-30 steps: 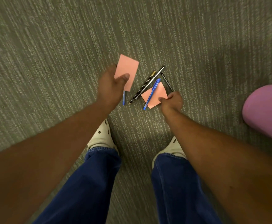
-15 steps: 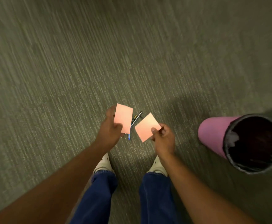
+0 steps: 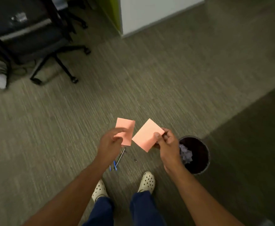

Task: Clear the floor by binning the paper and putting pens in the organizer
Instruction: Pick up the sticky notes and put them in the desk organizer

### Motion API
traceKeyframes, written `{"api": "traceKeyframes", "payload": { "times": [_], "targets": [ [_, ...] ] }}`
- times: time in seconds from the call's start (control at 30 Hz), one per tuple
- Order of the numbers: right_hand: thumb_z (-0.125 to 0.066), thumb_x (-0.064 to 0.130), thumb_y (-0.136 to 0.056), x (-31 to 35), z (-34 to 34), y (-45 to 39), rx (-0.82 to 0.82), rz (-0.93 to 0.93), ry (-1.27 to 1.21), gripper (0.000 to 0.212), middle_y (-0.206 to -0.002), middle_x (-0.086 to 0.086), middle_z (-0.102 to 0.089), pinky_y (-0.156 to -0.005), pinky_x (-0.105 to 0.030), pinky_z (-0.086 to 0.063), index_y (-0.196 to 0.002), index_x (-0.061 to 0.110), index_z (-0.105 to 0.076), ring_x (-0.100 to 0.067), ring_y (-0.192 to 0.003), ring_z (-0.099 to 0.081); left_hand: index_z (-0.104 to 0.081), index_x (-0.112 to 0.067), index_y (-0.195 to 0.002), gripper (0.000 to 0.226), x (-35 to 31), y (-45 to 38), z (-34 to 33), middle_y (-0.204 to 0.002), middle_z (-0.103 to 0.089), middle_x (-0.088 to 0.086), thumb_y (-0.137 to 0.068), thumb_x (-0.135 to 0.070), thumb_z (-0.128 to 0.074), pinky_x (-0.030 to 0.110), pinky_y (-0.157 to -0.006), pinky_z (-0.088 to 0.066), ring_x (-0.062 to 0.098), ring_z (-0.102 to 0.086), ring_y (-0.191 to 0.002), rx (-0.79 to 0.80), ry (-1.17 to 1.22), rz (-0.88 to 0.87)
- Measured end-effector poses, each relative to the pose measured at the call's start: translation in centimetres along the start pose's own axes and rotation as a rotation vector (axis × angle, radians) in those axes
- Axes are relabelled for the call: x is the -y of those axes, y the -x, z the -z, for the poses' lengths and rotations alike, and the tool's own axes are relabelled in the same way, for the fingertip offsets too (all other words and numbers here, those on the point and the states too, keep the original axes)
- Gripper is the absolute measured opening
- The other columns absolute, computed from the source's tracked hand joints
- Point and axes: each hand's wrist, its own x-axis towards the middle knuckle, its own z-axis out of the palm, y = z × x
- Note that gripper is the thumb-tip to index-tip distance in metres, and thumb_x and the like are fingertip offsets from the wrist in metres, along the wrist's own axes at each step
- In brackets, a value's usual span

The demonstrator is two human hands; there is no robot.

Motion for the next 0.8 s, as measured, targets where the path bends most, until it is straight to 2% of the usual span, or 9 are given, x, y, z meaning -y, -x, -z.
{"api": "traceKeyframes", "payload": {
  "times": [0.07,0.17,0.27,0.3,0.37,0.5,0.57,0.67,0.8],
  "targets": [
    [-0.061,0.004,-0.101,4.3,2.1,1.4,-0.002,0.066,0.007,0.019,-0.093,0.003,-0.078,-0.062,-0.024,-0.059,-0.106,0.022,-0.062,-0.005,-0.082,-0.074,-0.077,-0.028,-0.100,0.051,-4.2,1.8,-1.9,-0.119,-0.074,0.009,-0.092,0.015,-0.051,0.045,-0.074,-0.063,0.031,-0.072,-0.091,0.050,0.109,0.029],
    [-0.062,0.004,-0.101,9.2,4.7,3.6,-0.031,0.168,0.053,0.015,-0.104,-0.012,-0.075,-0.067,-0.042,-0.060,-0.109,0.017,-0.062,-0.019,-0.089,-0.071,-0.084,-0.027,-0.083,0.046,-9.2,4.3,-4.8,-0.090,-0.081,0.001,-0.097,0.005,-0.055,0.046,-0.071,-0.061,0.026,-0.070,-0.077,0.133,0.256,0.063],
    [-0.063,0.004,-0.101,12.8,7.5,6.1,-0.092,0.278,0.114,0.017,-0.097,-0.008,-0.075,-0.063,-0.036,-0.057,-0.106,0.021,-0.063,-0.013,-0.081,-0.069,-0.084,-0.029,-0.083,0.023,-14.4,6.9,-7.4,-0.077,-0.077,0.001,-0.094,-0.016,-0.069,0.051,-0.070,-0.062,0.019,-0.071,-0.070,0.273,0.282,0.026],
    [-0.063,0.006,-0.101,13.7,8.3,7.1,-0.119,0.305,0.133,0.017,-0.093,-0.004,-0.076,-0.062,-0.032,-0.056,-0.105,0.023,-0.064,-0.010,-0.078,-0.069,-0.084,-0.033,-0.086,0.012,-16.0,7.8,-8.1,-0.078,-0.078,0.000,-0.088,-0.027,-0.074,0.047,-0.066,-0.064,0.015,-0.072,-0.070,0.338,0.265,-0.017],
    [-0.065,0.012,-0.101,15.3,9.9,9.1,-0.183,0.358,0.156,0.013,-0.092,0.003,-0.076,-0.060,-0.022,-0.054,-0.106,0.025,-0.064,-0.002,-0.076,-0.069,-0.083,-0.034,-0.092,0.015,-18.2,8.8,-9.4,-0.085,-0.079,0.002,-0.078,-0.033,-0.078,0.039,-0.061,-0.064,0.014,-0.075,-0.074,0.435,0.227,-0.102],
    [-0.075,0.012,-0.094,17.3,13.0,13.7,-0.344,0.401,0.087,0.032,-0.103,0.007,-0.076,-0.065,-0.014,-0.056,-0.119,0.023,-0.060,0.004,-0.086,-0.072,-0.075,-0.022,-0.109,0.026,-20.7,10.4,-12.2,-0.098,-0.081,0.002,-0.088,-0.008,-0.079,0.038,-0.057,-0.063,0.020,-0.078,-0.080,0.511,0.214,-0.200],
    [-0.081,0.014,-0.089,17.7,14.5,16.0,-0.406,0.393,0.055,0.043,-0.104,0.005,-0.078,-0.068,-0.016,-0.058,-0.123,0.025,-0.058,0.000,-0.091,-0.074,-0.069,-0.023,-0.112,0.031,-21.6,11.9,-13.7,-0.100,-0.081,-0.001,-0.088,-0.007,-0.079,0.037,-0.055,-0.062,0.019,-0.079,-0.081,0.542,0.223,-0.235],
    [-0.083,0.010,-0.085,17.6,17.0,18.7,-0.521,0.399,0.004,0.046,-0.104,0.007,-0.079,-0.072,-0.024,-0.063,-0.122,0.024,-0.060,-0.006,-0.094,-0.076,-0.068,-0.027,-0.111,0.035,-22.6,14.2,-16.1,-0.104,-0.081,-0.001,-0.081,-0.016,-0.082,0.047,-0.064,-0.065,0.023,-0.079,-0.090,0.608,0.191,-0.301],
    [-0.082,0.013,-0.086,17.3,21.2,21.6,-0.660,0.403,0.016,0.041,-0.105,0.023,-0.074,-0.073,-0.018,-0.061,-0.115,0.032,-0.062,0.000,-0.097,-0.073,-0.070,-0.039,-0.110,0.034,-23.8,17.1,-20.5,-0.108,-0.080,-0.003,-0.082,-0.023,-0.082,0.055,-0.075,-0.064,0.023,-0.078,-0.096,0.725,0.121,-0.349]
  ]
}}
